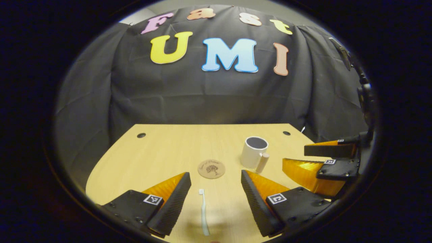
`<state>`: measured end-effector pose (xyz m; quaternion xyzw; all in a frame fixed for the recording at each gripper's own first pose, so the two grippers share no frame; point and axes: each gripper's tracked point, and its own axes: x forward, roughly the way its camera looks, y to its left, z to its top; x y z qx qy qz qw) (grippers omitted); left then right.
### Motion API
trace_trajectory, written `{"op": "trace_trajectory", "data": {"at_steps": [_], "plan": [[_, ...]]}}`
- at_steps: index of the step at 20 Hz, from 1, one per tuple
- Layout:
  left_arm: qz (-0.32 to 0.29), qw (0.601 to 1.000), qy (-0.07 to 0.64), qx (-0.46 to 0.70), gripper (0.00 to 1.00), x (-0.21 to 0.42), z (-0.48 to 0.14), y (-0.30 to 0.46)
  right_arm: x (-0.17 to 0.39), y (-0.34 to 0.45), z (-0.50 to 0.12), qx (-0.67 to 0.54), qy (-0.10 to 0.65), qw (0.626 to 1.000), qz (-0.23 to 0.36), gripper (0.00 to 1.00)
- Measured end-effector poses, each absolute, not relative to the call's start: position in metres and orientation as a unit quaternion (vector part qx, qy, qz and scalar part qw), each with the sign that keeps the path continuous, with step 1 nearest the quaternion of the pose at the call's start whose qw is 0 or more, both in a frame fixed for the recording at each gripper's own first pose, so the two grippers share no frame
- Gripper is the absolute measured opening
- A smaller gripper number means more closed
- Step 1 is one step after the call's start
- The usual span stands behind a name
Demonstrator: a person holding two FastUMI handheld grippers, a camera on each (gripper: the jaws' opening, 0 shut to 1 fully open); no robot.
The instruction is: Put the toothbrush and toothpaste on the desktop into the cup, then pick up the cup and place it on the coaster on the desktop.
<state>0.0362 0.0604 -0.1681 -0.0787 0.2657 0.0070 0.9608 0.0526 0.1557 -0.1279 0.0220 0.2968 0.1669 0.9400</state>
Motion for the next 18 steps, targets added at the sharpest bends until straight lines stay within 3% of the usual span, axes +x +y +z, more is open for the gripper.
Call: {"op": "trace_trajectory", "data": {"at_steps": [9, 18], "plan": [[-0.011, 0.910, 0.405, -0.084, 0.97, 0.033, -0.238, 0.056, 0.044, 0.173, -0.188, 0.034, 0.420, 0.890, 0.171, 0.92], [-0.013, 0.832, 0.547, -0.097, 0.99, 0.007, -0.308, 0.052, 0.022, 0.180, -0.241, 0.044, 0.545, 0.821, 0.165, 0.95]]}}
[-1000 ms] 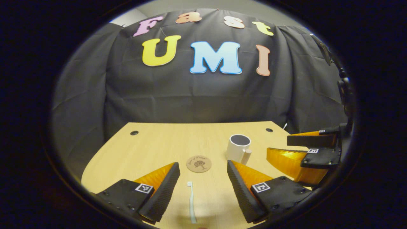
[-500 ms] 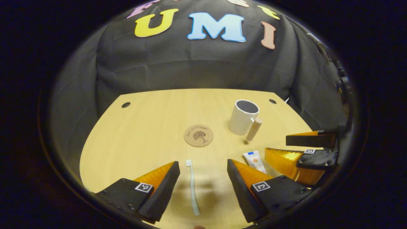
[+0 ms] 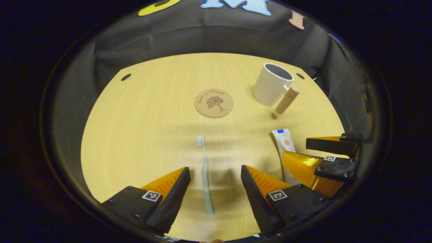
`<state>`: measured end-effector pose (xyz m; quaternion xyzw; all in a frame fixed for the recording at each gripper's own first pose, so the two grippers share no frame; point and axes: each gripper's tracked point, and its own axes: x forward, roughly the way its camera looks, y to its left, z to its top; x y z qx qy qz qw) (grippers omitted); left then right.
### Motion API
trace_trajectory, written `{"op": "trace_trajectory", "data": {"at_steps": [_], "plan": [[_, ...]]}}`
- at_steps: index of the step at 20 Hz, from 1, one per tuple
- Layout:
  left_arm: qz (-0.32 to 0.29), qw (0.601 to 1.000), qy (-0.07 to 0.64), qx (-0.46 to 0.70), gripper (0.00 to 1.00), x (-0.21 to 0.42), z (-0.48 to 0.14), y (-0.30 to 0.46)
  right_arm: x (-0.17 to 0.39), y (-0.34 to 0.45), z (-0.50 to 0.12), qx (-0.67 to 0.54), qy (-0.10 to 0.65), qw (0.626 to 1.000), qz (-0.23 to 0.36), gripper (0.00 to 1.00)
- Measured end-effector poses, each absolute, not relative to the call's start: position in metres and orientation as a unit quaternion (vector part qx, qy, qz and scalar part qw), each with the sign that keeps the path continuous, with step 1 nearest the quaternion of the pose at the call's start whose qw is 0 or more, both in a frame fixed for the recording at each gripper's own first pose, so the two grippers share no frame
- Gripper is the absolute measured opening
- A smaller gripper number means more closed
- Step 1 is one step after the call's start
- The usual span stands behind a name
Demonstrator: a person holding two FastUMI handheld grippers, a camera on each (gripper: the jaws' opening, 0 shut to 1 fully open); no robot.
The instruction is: Put the toothbrush and toothpaste on the desktop into the cup, then pick up the cup and place it on the coaster on the desktop.
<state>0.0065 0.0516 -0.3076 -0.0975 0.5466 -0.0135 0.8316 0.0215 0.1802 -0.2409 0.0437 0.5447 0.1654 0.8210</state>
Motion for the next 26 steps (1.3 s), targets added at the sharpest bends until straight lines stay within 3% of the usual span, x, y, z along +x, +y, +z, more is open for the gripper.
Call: {"op": "trace_trajectory", "data": {"at_steps": [11, 14, 16, 20, 22, 25, 26], "plan": [[-0.012, 0.787, 0.608, -0.101, 0.96, -0.008, -0.334, 0.046, 0.023, 0.180, -0.267, 0.047, 0.590, 0.790, 0.157, 0.95], [-0.007, 0.780, 0.619, -0.096, 1.00, -0.011, -0.339, 0.050, 0.025, 0.182, -0.268, 0.052, 0.597, 0.784, 0.158, 0.94], [-0.004, 0.780, 0.620, -0.082, 0.96, -0.009, -0.342, 0.054, 0.026, 0.183, -0.272, 0.053, 0.601, 0.781, 0.160, 0.91], [0.003, 0.778, 0.624, -0.072, 0.76, -0.007, -0.343, 0.061, 0.029, 0.179, -0.274, 0.042, 0.601, 0.783, 0.153, 0.80], [0.006, 0.779, 0.622, -0.071, 0.66, -0.007, -0.343, 0.064, 0.030, 0.175, -0.276, 0.035, 0.602, 0.785, 0.145, 0.66], [0.007, 0.781, 0.621, -0.071, 0.43, -0.006, -0.343, 0.065, 0.029, 0.171, -0.277, 0.032, 0.604, 0.784, 0.142, 0.43], [0.005, 0.781, 0.620, -0.070, 0.36, -0.006, -0.343, 0.065, 0.029, 0.171, -0.277, 0.034, 0.604, 0.783, 0.143, 0.43]]}}
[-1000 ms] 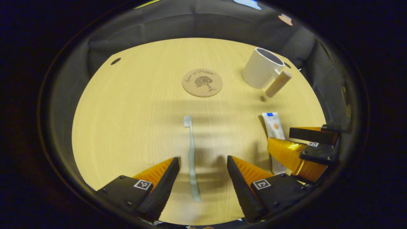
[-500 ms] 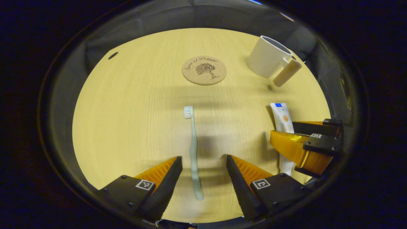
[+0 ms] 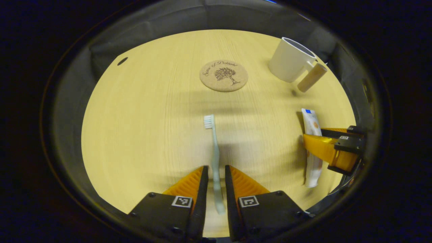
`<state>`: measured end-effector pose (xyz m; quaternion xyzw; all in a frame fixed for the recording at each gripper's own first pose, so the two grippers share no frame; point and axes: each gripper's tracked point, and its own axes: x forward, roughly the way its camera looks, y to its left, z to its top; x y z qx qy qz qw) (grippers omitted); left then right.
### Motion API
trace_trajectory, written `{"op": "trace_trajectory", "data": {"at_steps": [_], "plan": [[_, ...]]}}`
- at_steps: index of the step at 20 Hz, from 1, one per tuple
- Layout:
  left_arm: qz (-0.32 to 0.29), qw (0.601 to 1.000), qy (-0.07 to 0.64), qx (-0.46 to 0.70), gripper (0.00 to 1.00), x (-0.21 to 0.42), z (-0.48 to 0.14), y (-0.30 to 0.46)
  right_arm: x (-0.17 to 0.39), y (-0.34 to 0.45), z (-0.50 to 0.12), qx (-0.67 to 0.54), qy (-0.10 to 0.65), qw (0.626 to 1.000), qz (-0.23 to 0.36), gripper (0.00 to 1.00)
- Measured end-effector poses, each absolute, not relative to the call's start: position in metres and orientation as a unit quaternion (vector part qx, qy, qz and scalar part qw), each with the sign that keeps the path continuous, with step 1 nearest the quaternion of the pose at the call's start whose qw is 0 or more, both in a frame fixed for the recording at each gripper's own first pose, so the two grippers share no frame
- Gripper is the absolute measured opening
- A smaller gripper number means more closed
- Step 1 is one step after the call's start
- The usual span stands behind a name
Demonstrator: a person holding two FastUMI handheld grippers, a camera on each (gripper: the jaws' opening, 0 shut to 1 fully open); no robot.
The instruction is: Put the toothbrush and toothpaste on the desktop into the cup, then pick up the cup and place it on the coaster on the desktop.
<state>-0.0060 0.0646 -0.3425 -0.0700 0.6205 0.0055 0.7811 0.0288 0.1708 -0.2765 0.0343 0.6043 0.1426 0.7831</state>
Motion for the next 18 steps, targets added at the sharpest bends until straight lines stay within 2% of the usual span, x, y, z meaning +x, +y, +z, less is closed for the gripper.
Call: {"op": "trace_trajectory", "data": {"at_steps": [2, 3, 5, 6, 8, 9, 13, 18], "plan": [[0.008, 0.782, 0.619, -0.073, 0.35, -0.003, -0.345, 0.063, 0.031, 0.171, -0.276, 0.035, 0.600, 0.787, 0.141, 0.30], [0.006, 0.784, 0.616, -0.072, 0.16, -0.004, -0.343, 0.064, 0.029, 0.171, -0.277, 0.034, 0.599, 0.788, 0.142, 0.29], [0.000, 0.785, 0.615, -0.073, 0.16, -0.005, -0.344, 0.064, 0.030, 0.171, -0.277, 0.042, 0.590, 0.794, 0.142, 0.30], [-0.003, 0.787, 0.613, -0.071, 0.13, -0.005, -0.344, 0.063, 0.031, 0.172, -0.276, 0.050, 0.588, 0.794, 0.145, 0.24], [-0.013, 0.793, 0.606, -0.065, 0.13, -0.005, -0.342, 0.063, 0.032, 0.173, -0.275, 0.059, 0.582, 0.796, 0.153, 0.24], [-0.015, 0.793, 0.605, -0.063, 0.10, -0.006, -0.342, 0.064, 0.032, 0.174, -0.275, 0.061, 0.578, 0.798, 0.158, 0.24], [-0.011, 0.805, 0.587, -0.084, 0.10, -0.004, -0.342, 0.067, 0.032, 0.173, -0.270, 0.065, 0.554, 0.812, 0.172, 0.24], [-0.003, 0.843, 0.527, -0.103, 0.10, 0.002, -0.317, 0.072, 0.030, 0.170, -0.260, 0.081, 0.514, 0.834, 0.184, 0.24]]}}
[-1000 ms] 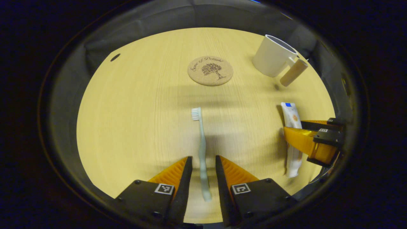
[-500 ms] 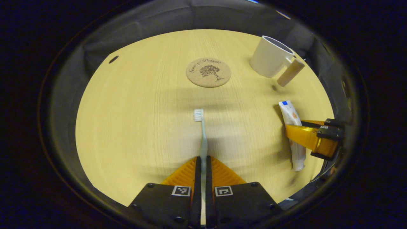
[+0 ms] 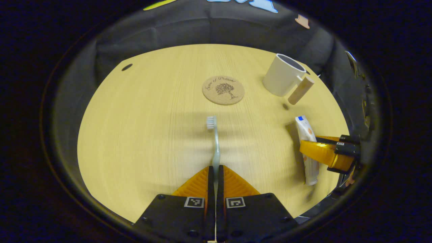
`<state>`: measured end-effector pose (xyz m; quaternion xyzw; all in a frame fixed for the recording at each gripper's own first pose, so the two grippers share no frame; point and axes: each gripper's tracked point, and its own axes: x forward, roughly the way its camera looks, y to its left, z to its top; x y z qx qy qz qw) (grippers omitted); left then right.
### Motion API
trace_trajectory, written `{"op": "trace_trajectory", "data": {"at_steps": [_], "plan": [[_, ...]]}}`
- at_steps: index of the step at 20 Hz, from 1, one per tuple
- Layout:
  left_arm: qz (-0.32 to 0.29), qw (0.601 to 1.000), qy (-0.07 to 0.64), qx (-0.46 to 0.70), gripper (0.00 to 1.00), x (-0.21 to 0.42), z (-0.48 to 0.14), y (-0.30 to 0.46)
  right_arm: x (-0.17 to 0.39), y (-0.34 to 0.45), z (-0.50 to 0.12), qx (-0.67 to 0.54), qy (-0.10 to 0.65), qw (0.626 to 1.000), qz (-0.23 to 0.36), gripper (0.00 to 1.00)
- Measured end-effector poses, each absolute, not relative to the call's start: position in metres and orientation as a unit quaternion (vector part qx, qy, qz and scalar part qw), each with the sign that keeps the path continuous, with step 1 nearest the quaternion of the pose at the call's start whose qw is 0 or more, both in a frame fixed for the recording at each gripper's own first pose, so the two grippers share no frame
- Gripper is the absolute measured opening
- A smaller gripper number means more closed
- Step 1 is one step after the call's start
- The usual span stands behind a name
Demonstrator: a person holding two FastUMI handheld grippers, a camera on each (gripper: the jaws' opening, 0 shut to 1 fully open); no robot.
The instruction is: Put the toothbrush and toothpaste on the desktop into the cup, then pick up the cup and place it on the coaster on the desktop.
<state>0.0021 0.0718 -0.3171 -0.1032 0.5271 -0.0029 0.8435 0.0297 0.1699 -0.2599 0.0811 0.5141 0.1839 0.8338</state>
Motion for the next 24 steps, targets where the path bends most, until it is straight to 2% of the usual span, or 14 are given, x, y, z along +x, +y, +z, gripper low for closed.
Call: {"op": "trace_trajectory", "data": {"at_steps": [12, 24], "plan": [[0.004, 0.898, 0.415, -0.145, 0.09, 0.017, -0.255, 0.069, 0.037, 0.150, -0.191, 0.114, 0.389, 0.892, 0.199, 0.23], [0.004, 0.934, 0.325, -0.149, 0.09, 0.062, -0.194, 0.071, 0.102, 0.152, -0.097, 0.157, 0.294, 0.920, 0.204, 0.23]]}}
